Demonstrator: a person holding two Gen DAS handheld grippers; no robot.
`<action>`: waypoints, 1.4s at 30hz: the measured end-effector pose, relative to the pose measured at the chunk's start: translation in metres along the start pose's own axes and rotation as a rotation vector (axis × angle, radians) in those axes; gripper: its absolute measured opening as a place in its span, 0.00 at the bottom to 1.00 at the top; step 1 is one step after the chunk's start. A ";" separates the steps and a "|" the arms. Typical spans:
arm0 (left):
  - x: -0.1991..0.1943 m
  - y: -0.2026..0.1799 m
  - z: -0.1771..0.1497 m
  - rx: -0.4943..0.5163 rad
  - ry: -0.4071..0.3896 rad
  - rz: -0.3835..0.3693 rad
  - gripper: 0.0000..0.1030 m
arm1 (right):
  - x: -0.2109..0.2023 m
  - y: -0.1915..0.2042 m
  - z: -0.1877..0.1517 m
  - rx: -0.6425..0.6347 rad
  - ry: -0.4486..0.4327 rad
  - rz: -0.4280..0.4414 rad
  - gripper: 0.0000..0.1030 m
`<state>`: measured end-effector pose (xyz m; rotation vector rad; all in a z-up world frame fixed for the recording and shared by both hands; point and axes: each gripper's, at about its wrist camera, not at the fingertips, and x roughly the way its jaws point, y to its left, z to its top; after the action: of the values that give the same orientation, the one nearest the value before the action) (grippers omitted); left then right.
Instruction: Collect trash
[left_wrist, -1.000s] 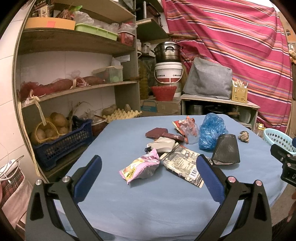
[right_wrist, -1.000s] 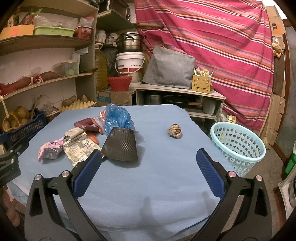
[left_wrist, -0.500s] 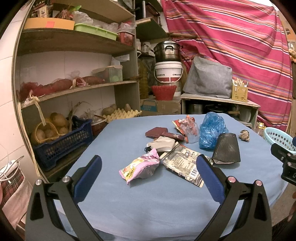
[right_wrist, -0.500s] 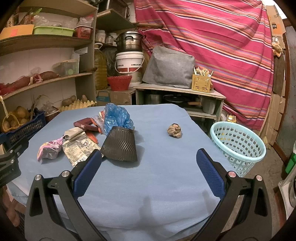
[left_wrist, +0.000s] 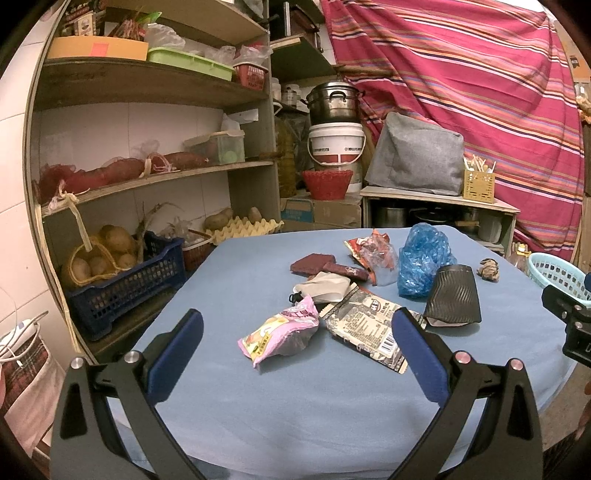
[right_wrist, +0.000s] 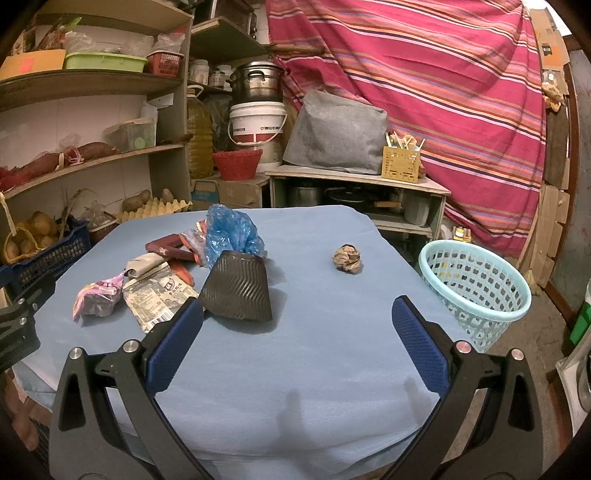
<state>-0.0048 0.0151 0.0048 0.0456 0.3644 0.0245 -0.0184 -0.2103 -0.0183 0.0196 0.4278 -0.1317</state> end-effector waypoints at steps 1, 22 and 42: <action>0.000 -0.002 0.000 0.000 0.000 -0.002 0.97 | 0.000 0.001 0.000 -0.001 0.000 0.001 0.96; 0.000 -0.002 -0.001 0.003 0.002 0.000 0.97 | 0.002 -0.003 0.000 0.006 -0.003 0.007 0.96; 0.019 0.016 0.004 0.031 0.037 0.032 0.97 | 0.015 -0.007 0.012 0.012 -0.011 0.035 0.96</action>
<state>0.0139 0.0319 0.0027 0.0814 0.4011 0.0509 -0.0011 -0.2196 -0.0136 0.0382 0.4158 -0.1004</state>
